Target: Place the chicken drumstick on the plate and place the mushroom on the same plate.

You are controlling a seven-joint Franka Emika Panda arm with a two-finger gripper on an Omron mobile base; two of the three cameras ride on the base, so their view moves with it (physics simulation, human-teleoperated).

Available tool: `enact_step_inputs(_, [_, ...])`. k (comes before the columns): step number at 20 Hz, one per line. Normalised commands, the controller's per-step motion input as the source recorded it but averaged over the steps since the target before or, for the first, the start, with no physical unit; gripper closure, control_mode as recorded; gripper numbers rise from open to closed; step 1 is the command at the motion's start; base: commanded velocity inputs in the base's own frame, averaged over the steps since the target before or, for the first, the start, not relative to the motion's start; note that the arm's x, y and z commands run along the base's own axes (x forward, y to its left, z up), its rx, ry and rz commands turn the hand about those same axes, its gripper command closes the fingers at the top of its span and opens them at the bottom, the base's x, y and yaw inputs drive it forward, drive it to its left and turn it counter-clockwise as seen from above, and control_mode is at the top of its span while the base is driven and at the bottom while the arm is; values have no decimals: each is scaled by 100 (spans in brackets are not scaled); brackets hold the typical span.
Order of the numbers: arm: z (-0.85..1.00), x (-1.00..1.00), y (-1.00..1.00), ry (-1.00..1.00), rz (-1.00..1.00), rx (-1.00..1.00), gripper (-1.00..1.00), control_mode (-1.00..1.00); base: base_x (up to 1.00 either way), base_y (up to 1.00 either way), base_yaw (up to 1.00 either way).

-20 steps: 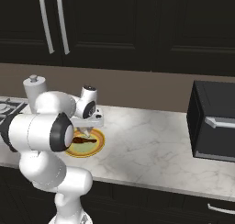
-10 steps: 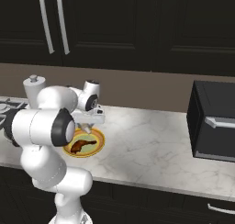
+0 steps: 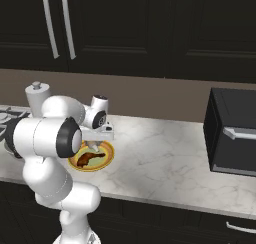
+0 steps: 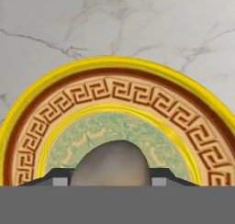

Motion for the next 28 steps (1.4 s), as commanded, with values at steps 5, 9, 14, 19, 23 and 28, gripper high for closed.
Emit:
enact_step_inputs(5, [0, 0, 0, 0, 0, 0, -100, -100, 0, 0, 0])
enact_step_inputs(9, [0, -6, 0, 0, 0, 0, -100, -100, 0, 0, 0])
enact_step_inputs(14, [10, -8, 0, 0, 0, 0, -100, -100, 0, 0, 0])
enact_step_inputs(19, [52, -38, -11, -1, 0, 0, -100, -100, 0, 0, 0])
enact_step_inputs(23, [66, -67, -30, -2, 0, 4, -100, -100, 0, 0, 0])
enact_step_inputs(28, [64, -74, -9, -4, 0, 1, -100, -100, 0, 0, 0])
